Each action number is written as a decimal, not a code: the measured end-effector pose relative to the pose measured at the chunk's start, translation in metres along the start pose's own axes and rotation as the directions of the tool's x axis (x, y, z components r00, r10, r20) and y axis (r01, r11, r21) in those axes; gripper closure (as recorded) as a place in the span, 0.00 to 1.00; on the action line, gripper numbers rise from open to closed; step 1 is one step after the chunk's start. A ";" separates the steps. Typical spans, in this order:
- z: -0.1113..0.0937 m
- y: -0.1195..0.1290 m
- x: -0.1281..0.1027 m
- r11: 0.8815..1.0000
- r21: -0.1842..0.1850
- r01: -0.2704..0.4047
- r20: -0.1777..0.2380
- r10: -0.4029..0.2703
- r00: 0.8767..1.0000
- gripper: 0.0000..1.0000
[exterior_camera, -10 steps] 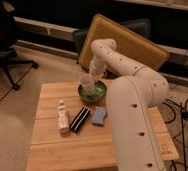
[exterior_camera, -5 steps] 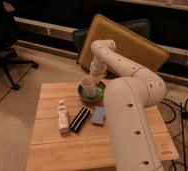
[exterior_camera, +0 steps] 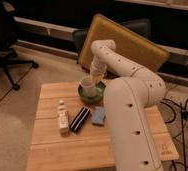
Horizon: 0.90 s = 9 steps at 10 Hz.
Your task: Place the ceramic cup in the ceramic bowl
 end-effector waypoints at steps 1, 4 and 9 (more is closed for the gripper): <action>0.000 0.000 0.000 1.000 0.000 0.000 0.000 0.000 1.000 0.95; 0.000 0.000 0.000 1.000 0.000 0.000 0.000 0.000 1.000 0.99; 0.000 0.000 0.000 1.000 0.000 0.000 0.000 0.000 1.000 0.65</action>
